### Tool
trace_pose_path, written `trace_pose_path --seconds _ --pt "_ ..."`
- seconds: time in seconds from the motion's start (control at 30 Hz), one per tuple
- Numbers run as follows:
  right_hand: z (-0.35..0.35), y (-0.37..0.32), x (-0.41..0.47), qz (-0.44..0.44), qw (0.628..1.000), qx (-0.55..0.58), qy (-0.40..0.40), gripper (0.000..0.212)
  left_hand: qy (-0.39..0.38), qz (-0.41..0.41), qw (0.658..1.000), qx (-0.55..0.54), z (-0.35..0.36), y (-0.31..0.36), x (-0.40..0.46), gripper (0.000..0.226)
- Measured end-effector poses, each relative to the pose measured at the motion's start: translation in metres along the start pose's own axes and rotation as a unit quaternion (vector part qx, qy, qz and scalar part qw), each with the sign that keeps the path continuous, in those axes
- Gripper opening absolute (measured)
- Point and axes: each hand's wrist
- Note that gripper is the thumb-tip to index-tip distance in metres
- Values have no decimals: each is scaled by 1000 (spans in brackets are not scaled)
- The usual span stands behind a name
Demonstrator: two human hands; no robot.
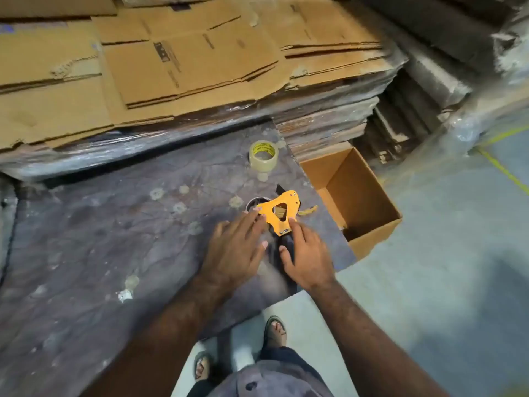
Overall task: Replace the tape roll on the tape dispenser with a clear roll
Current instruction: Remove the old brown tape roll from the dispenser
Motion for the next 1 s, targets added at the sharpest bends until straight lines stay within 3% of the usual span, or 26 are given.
trace_pose_path --seconds 0.2,0.37,0.57,0.8,1.0 --pt "33 20 29 32 988 -60 -135 106 -43 -96 994 9 24 -5 -2 62" --pt "53 22 39 87 983 -3 -165 112 -54 -149 987 7 36 -7 -21 63" --pt "48 22 49 89 985 -10 -147 115 -43 -168 985 16 33 -3 -24 61" --pt "3 11 60 85 988 78 -105 90 -39 -208 977 22 8 -8 -22 63" --pt "-32 -30 48 28 993 88 -78 94 51 -222 974 1 -28 -22 -25 59"
Point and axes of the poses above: each hand's wrist, its own x-axis towards the middle knuckle, its own z-axis out of the palm, y = z × x
